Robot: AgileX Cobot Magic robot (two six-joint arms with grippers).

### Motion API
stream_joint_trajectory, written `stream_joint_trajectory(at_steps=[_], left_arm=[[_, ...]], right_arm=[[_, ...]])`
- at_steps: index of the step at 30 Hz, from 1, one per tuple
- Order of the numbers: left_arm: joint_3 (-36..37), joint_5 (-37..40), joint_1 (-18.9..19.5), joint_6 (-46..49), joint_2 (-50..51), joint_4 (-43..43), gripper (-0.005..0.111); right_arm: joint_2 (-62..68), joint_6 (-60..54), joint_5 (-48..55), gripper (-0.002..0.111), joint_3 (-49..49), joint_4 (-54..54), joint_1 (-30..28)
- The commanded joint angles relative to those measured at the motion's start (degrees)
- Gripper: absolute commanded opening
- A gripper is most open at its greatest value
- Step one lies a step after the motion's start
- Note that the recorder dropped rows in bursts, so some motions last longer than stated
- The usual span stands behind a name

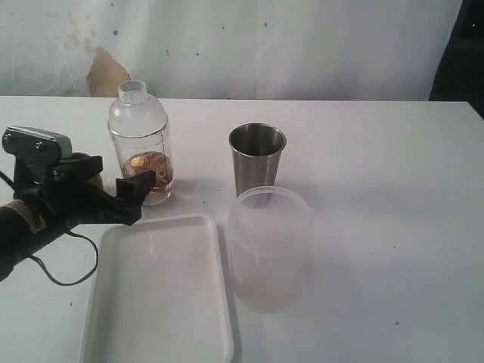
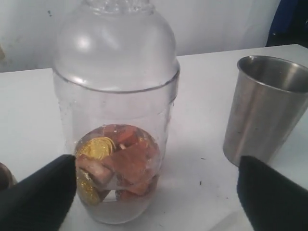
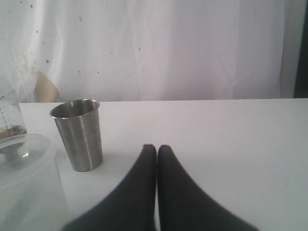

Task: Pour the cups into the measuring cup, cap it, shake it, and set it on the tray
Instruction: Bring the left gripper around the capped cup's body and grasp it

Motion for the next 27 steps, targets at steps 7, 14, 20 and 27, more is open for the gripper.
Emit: stream_joint_trajectory(at_steps=[7, 14, 20, 27], left_arm=[[-10.52, -1.08, -0.13, 0.15, 9.97, -1.26, 0.105], [-18.13, -0.87, -0.13, 0.15, 15.71, -2.67, 0.105], [-23.47, -0.49, -0.13, 0.15, 20.34, -3.01, 0.105], [-26.64, 0.06, -0.13, 0.15, 22.41, -3.7, 0.105]], right_arm=[[-0.36, 0.21, -0.42, 0.0, 0.41, -0.06, 0.38], [-0.36, 0.21, -0.42, 0.0, 0.41, -0.06, 0.38], [-0.36, 0.21, -0.42, 0.0, 0.41, -0.06, 0.38], [-0.36, 0.6, -0.42, 0.0, 0.41, -0.06, 0.38]])
